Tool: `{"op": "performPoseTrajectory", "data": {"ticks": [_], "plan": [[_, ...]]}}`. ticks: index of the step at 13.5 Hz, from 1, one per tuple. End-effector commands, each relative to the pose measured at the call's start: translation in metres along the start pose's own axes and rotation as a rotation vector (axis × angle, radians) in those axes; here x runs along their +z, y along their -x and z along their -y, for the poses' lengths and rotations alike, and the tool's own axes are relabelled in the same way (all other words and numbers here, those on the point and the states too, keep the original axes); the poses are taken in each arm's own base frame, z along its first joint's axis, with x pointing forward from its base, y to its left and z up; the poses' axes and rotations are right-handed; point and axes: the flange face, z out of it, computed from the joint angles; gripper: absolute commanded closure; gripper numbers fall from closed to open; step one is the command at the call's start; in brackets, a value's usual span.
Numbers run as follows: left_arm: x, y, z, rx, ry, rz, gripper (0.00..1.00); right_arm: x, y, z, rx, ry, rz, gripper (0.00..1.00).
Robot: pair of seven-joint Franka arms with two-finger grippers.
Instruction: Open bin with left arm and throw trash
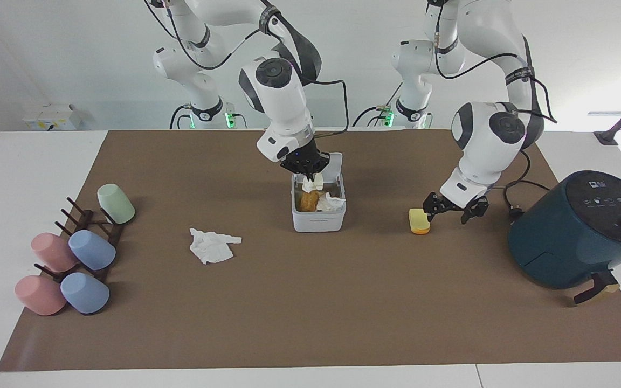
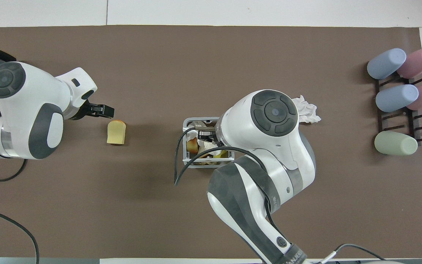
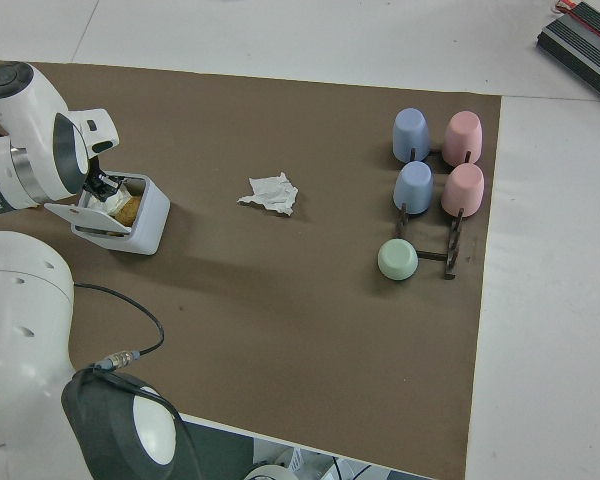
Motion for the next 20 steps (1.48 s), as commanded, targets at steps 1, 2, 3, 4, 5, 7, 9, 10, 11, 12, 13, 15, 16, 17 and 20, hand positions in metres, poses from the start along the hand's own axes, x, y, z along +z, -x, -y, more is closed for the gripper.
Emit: {"op": "performPoseTrajectory", "data": {"ticks": [1,2,3,4,5,7,9,10,11,12,13,15,16,17,20], "plan": [[0.027,0.026,-0.003,0.010,-0.009,-0.024,0.00,0.003,0.004,-0.013,-0.013,-0.017,-0.049,1.00],[0.041,0.034,-0.005,0.013,-0.009,-0.035,0.00,0.003,0.005,-0.012,-0.015,-0.018,-0.049,1.00],[0.052,0.039,-0.008,0.009,-0.008,-0.044,0.00,0.002,0.004,-0.012,-0.014,-0.021,-0.055,0.96],[0.060,0.039,-0.016,-0.022,-0.006,-0.055,0.00,0.002,0.003,-0.012,-0.012,-0.024,-0.059,0.39],[0.066,0.039,-0.024,-0.054,-0.004,-0.055,0.00,0.000,0.000,-0.013,-0.010,-0.025,-0.061,0.00],[0.067,0.042,-0.037,-0.071,-0.003,-0.046,0.52,0.000,-0.001,-0.013,-0.005,-0.025,-0.061,0.00],[0.072,0.050,-0.049,-0.097,-0.003,-0.031,1.00,-0.001,-0.002,-0.014,-0.003,-0.024,-0.060,0.00],[0.072,0.052,-0.050,-0.096,-0.003,-0.025,1.00,-0.003,-0.004,-0.014,-0.010,-0.017,-0.060,0.00],[0.073,0.053,-0.051,-0.096,-0.004,-0.017,1.00,-0.009,-0.011,-0.016,-0.029,0.009,-0.082,0.00],[0.072,0.054,-0.051,-0.096,-0.006,-0.003,1.00,-0.014,-0.020,-0.023,-0.082,0.073,-0.111,0.00],[0.066,0.054,-0.052,-0.094,-0.007,0.003,1.00,-0.025,-0.034,-0.036,-0.146,0.129,-0.135,0.00],[0.038,0.053,-0.051,-0.096,-0.004,-0.011,1.00,-0.034,-0.065,-0.075,-0.281,0.169,-0.127,0.00],[0.019,0.051,-0.051,-0.096,-0.004,-0.008,1.00,-0.036,-0.084,-0.113,-0.368,0.185,-0.119,0.00],[-0.004,0.046,-0.052,-0.096,-0.005,-0.003,1.00,-0.032,-0.097,-0.153,-0.448,0.199,-0.107,0.00],[-0.072,0.024,-0.065,-0.122,-0.003,0.041,1.00,0.001,-0.089,-0.201,-0.590,0.216,-0.101,0.00]]}}
